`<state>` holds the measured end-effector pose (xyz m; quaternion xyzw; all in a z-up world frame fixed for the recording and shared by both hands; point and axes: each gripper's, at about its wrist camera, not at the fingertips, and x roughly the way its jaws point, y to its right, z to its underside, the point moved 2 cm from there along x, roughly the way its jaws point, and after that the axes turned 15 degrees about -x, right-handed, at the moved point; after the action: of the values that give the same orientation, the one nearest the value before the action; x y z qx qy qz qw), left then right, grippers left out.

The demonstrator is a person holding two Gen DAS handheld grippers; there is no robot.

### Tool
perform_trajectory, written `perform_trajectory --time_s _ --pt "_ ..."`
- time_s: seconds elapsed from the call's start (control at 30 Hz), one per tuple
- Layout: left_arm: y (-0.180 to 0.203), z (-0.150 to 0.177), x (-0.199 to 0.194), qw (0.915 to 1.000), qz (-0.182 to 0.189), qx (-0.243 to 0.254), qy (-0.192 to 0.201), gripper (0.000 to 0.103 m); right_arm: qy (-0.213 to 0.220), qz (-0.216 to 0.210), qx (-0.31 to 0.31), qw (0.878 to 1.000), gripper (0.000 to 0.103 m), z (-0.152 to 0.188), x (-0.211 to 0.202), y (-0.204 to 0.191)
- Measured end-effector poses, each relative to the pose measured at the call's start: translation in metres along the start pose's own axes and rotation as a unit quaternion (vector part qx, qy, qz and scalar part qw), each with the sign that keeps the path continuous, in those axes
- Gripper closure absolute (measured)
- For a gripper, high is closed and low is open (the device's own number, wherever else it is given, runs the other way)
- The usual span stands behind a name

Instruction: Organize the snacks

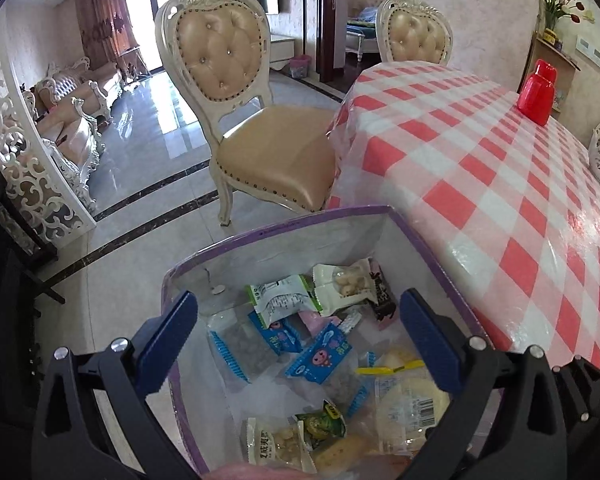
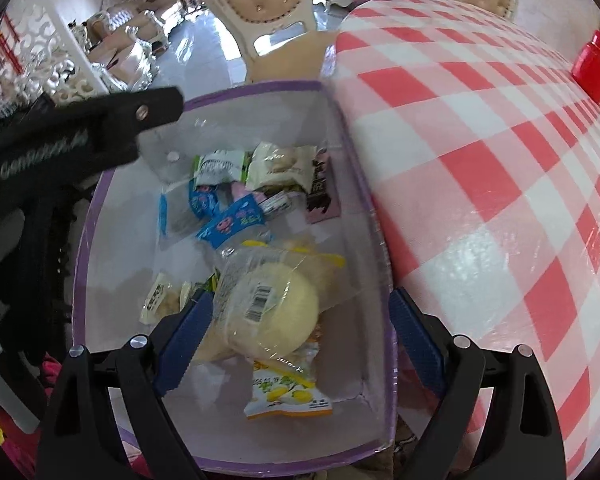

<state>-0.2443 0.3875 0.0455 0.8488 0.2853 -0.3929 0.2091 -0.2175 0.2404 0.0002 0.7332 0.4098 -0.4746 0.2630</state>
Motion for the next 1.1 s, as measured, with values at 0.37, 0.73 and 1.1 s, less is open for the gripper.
perform_trajectory --time_s 0.37,0.73,1.1 --pt "0.005 0.005 0.008 0.9998 -0.008 0.015 -0.014 0.002 0.022 0.013 0.019 0.999 0.016 -0.010 -0.011 0.011" --pt "0.003 0.004 0.009 0.9998 -0.008 0.012 -0.016 0.002 0.012 0.007 0.012 1.000 0.016 -0.008 -0.003 0.005" --pt "0.004 0.005 0.011 0.9997 -0.007 0.016 -0.017 0.002 0.008 0.005 0.012 1.000 0.016 -0.007 0.000 0.003"
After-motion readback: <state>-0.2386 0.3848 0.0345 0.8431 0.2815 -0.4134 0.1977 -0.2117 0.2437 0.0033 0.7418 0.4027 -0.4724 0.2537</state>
